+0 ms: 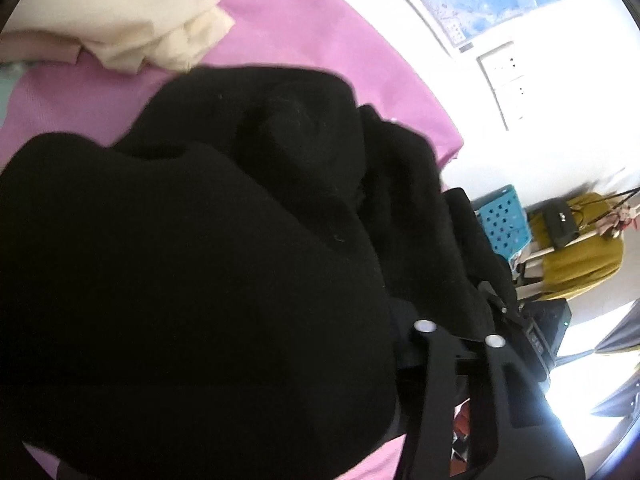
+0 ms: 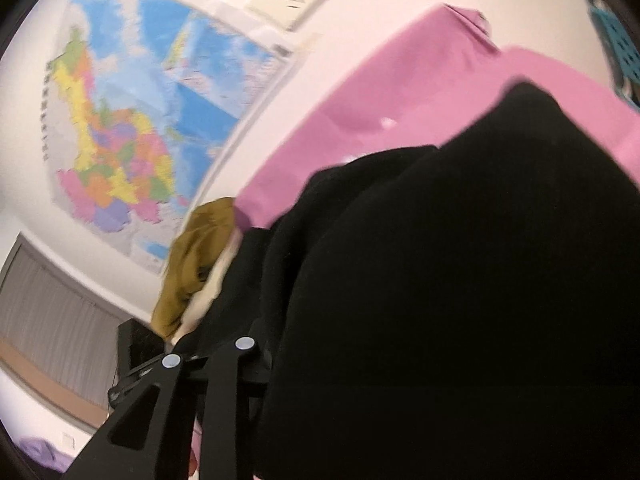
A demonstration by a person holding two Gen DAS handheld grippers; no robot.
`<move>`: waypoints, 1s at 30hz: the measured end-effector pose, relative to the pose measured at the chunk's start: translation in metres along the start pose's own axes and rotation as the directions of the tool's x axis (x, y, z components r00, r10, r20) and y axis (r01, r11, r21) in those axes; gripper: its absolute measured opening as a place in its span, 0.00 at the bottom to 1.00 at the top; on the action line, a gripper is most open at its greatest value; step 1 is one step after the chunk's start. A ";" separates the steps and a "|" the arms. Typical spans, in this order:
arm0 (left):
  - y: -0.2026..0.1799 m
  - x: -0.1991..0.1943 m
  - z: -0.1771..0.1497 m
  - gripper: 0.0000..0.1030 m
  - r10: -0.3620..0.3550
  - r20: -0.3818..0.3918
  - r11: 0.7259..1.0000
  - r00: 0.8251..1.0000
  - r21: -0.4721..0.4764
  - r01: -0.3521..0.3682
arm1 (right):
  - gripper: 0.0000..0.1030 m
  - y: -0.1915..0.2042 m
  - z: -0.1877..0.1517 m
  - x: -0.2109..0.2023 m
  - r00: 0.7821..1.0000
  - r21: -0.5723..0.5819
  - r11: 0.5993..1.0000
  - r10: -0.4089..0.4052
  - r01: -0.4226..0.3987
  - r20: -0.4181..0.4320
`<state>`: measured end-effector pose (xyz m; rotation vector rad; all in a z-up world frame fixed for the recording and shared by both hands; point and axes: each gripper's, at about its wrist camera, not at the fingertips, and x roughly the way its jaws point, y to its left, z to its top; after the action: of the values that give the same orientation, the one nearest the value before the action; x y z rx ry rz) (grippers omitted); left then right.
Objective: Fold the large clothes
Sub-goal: 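Lift the black jacket bundle with both grippers and carry it onto the mustard stack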
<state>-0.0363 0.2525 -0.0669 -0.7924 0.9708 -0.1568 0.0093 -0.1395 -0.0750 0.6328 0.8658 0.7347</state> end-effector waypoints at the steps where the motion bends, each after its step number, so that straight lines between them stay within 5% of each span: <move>1: -0.005 -0.006 0.004 0.41 -0.004 0.002 1.000 1.000 0.018 0.004 | 0.27 0.008 0.003 -0.002 1.000 -0.024 1.000 0.009 -0.009 0.003; 10: -0.072 -0.084 0.058 0.38 -0.121 0.115 0.975 0.986 0.202 0.096 | 0.24 0.121 0.064 -0.020 0.991 -0.258 0.959 0.131 -0.119 0.030; 15: -0.097 -0.160 0.108 0.38 -0.125 0.261 0.957 0.957 0.288 0.046 | 0.24 0.211 0.108 -0.005 0.971 -0.395 0.898 0.232 -0.193 0.052; 19: -0.092 -0.232 0.149 0.38 -0.095 0.416 0.953 0.905 0.300 -0.038 | 0.24 0.280 0.136 0.028 0.938 -0.467 0.836 0.346 -0.288 0.040; 23: -0.059 -0.294 0.191 0.39 -0.009 0.560 0.962 0.828 0.230 -0.146 | 0.24 0.342 0.156 0.095 0.902 -0.481 0.787 0.431 -0.387 -0.021; 26: -0.019 -0.328 0.221 0.39 0.086 0.643 0.967 0.761 0.131 -0.219 | 0.24 0.375 0.158 0.153 0.881 -0.465 0.766 0.468 -0.444 -0.070; 30: 0.054 -0.347 0.248 0.39 0.204 0.679 0.957 0.706 0.015 -0.291 | 0.24 0.398 0.130 0.237 0.863 -0.451 0.742 0.479 -0.496 -0.161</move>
<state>-0.0534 0.5804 0.2102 -0.5267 0.3538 0.2988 0.1010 0.2569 0.1824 0.3944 0.5052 1.3965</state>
